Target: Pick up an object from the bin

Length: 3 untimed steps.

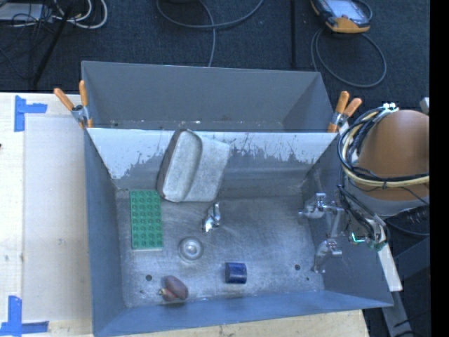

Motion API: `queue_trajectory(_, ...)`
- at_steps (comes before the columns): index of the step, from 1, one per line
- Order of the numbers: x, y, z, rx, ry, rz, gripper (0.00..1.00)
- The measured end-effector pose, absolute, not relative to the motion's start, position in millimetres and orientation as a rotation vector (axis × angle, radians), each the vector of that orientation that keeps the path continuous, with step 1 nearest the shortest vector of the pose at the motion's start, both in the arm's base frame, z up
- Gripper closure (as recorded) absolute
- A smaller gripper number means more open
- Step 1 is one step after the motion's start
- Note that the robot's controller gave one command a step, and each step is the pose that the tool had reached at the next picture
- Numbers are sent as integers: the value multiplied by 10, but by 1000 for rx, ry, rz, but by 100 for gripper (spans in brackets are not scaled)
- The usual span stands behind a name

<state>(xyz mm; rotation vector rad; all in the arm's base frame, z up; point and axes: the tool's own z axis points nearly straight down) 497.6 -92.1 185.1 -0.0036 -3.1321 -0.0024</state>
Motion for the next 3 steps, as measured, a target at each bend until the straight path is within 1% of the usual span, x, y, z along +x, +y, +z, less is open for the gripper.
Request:
queue_trajectory(1, 4906, -220, 1607, 61, -3136, -7, 0)
queue_trajectory(2, 5011, 376, 700, 310, -3127, 1, 0)
queue_trajectory(3, 5003, 375, 722, 313, -3121, 0, 100)
